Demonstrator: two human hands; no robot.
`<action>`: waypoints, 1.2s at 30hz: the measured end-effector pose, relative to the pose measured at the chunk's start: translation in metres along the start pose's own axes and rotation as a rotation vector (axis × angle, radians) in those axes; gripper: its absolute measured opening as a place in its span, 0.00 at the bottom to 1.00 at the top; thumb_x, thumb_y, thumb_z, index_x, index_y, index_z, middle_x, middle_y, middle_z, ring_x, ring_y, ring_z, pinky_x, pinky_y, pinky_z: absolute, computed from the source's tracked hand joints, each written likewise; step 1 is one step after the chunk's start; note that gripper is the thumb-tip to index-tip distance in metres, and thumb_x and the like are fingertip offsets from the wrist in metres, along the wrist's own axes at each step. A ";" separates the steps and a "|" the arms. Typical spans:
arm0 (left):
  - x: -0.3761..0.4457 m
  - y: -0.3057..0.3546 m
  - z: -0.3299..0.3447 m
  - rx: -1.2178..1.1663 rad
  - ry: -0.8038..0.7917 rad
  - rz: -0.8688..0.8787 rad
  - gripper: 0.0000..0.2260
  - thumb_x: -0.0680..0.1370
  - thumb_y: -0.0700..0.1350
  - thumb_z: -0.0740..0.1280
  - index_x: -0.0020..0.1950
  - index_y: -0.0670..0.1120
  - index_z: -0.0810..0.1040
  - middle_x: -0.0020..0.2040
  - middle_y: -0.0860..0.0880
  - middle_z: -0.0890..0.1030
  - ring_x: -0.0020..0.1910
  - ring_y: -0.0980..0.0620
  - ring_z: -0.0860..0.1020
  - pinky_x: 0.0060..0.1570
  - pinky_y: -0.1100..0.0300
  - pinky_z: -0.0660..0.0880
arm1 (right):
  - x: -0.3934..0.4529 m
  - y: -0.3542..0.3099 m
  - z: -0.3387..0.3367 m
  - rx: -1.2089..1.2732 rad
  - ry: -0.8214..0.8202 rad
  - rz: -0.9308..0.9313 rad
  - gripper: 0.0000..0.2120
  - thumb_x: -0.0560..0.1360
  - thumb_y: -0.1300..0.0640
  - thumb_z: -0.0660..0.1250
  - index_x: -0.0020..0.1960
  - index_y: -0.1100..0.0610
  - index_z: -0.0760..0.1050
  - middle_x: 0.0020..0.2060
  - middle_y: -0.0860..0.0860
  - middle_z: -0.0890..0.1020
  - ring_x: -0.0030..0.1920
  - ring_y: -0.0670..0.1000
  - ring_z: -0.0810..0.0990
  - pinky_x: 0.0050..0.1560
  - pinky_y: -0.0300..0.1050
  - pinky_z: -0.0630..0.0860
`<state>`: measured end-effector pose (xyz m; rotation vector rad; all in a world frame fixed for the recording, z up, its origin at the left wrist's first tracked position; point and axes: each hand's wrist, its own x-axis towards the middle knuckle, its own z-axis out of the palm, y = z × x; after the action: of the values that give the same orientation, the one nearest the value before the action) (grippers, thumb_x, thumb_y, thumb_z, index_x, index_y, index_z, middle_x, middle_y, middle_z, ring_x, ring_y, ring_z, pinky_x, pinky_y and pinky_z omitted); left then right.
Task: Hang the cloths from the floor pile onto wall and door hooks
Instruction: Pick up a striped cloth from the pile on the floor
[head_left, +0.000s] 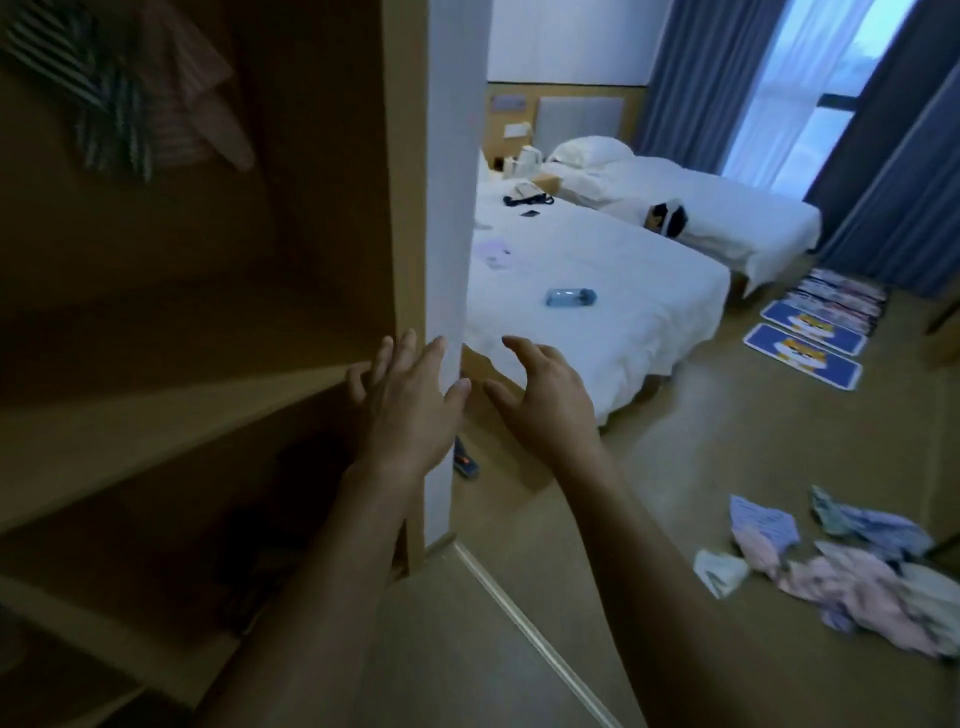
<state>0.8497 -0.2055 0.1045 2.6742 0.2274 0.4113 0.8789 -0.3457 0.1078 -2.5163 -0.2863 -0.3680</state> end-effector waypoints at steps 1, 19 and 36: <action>-0.012 0.015 0.009 -0.012 -0.023 0.022 0.25 0.81 0.59 0.56 0.77 0.57 0.57 0.80 0.50 0.54 0.79 0.48 0.47 0.75 0.40 0.44 | -0.014 0.016 -0.011 -0.014 0.002 0.019 0.28 0.76 0.45 0.66 0.73 0.49 0.65 0.67 0.52 0.72 0.65 0.53 0.72 0.62 0.48 0.71; -0.150 0.244 0.166 -0.025 -0.369 0.581 0.25 0.80 0.60 0.56 0.76 0.56 0.60 0.78 0.49 0.59 0.78 0.48 0.54 0.73 0.39 0.51 | -0.217 0.246 -0.141 -0.104 0.324 0.616 0.23 0.75 0.50 0.67 0.68 0.54 0.70 0.62 0.53 0.76 0.63 0.53 0.73 0.61 0.48 0.70; -0.076 0.412 0.293 -0.063 -0.643 0.943 0.26 0.80 0.60 0.57 0.77 0.56 0.59 0.78 0.50 0.59 0.77 0.47 0.54 0.73 0.41 0.53 | -0.196 0.387 -0.197 -0.197 0.415 1.055 0.25 0.76 0.48 0.66 0.71 0.53 0.67 0.65 0.53 0.73 0.64 0.54 0.73 0.60 0.43 0.68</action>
<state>0.9109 -0.7045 0.0092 2.5209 -1.2237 -0.2032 0.7643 -0.7961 0.0042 -2.3049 1.2275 -0.4574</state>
